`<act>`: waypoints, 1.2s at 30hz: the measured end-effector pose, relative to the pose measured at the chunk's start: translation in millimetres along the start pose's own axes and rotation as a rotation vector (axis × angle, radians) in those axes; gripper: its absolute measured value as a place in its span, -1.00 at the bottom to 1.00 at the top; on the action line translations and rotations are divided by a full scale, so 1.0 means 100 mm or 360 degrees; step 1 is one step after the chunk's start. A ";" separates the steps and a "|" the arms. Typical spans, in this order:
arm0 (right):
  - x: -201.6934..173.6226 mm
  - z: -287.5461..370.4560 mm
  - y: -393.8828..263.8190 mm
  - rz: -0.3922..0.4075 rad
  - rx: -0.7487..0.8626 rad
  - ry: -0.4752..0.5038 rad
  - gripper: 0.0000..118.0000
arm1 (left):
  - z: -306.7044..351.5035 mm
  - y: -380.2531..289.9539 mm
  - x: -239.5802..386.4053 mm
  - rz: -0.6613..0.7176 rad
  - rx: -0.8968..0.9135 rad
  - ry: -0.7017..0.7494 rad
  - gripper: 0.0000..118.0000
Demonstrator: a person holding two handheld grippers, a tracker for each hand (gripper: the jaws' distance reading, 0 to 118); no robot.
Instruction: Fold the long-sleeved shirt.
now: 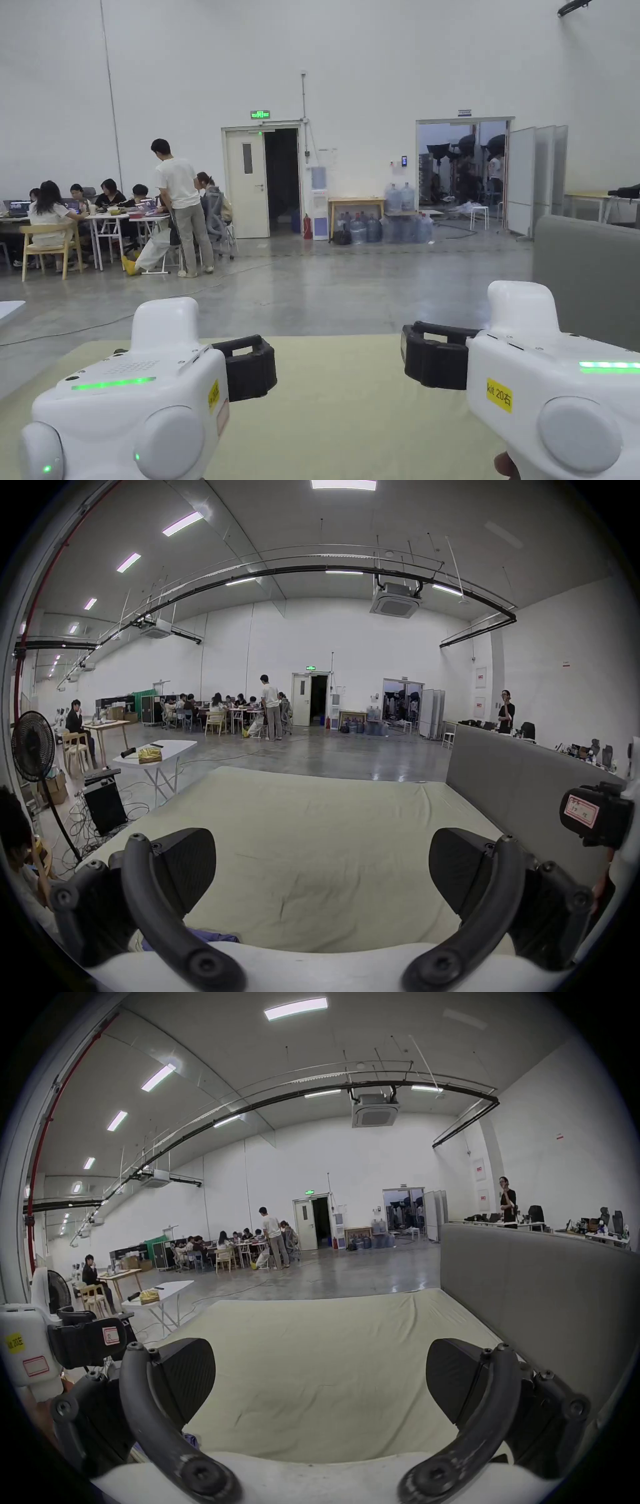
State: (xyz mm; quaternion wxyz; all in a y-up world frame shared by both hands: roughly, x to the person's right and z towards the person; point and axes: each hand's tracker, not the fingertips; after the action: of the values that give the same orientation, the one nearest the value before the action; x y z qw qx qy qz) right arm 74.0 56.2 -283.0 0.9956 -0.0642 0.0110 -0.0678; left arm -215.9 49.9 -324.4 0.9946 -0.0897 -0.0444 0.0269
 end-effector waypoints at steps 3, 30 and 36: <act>0.00 0.02 0.01 0.0011 0.0005 0.0001 1.00 | 0.00 0.00 0.01 -0.0024 0.0006 0.0001 0.99; -0.07 -0.03 -0.03 0.0037 -0.0018 -0.0022 1.00 | -0.04 -0.06 0.01 -0.0038 -0.0016 0.0025 0.99; -0.08 -0.03 -0.04 0.0042 -0.0026 -0.0035 1.00 | -0.02 -0.06 0.02 -0.0037 -0.0007 0.0018 0.99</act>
State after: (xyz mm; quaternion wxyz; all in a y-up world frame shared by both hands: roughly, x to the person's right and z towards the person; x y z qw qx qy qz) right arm 65.3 52.7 -285.3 0.9959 -0.0730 0.0014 -0.0537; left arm -213.9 44.2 -325.4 0.9949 -0.0915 -0.0398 0.0148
